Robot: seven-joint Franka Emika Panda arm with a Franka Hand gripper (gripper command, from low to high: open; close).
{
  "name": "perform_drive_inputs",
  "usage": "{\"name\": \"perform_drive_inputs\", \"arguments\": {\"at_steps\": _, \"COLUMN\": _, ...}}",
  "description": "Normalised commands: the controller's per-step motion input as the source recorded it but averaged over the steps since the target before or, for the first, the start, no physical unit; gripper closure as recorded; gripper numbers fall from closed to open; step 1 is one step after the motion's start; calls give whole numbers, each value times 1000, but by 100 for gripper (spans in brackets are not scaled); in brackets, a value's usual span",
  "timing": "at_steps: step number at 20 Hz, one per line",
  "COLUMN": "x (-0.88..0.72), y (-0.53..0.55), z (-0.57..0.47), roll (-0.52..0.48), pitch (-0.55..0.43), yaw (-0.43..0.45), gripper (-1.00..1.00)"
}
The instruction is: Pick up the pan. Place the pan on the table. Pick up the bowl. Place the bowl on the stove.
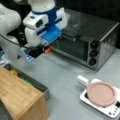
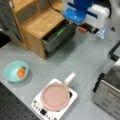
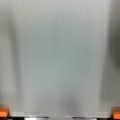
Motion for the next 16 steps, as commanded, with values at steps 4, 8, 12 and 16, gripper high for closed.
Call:
{"name": "perform_drive_inputs", "arguments": {"at_steps": 4, "x": 10, "y": -2, "z": 13, "roll": -15, "pitch": 27, "yaw": 72, "gripper": -100}}
{"name": "perform_drive_inputs", "arguments": {"at_steps": 8, "x": 15, "y": -6, "z": -1, "roll": -27, "pitch": 20, "yaw": 68, "gripper": -100}}
{"name": "perform_drive_inputs", "arguments": {"at_steps": 12, "x": 24, "y": -48, "z": -50, "roll": -31, "pitch": 7, "yaw": 79, "gripper": -100}}
{"name": "perform_drive_inputs", "arguments": {"at_steps": 16, "x": 19, "y": -62, "z": -84, "roll": -27, "pitch": -5, "yaw": 78, "gripper": -100}}
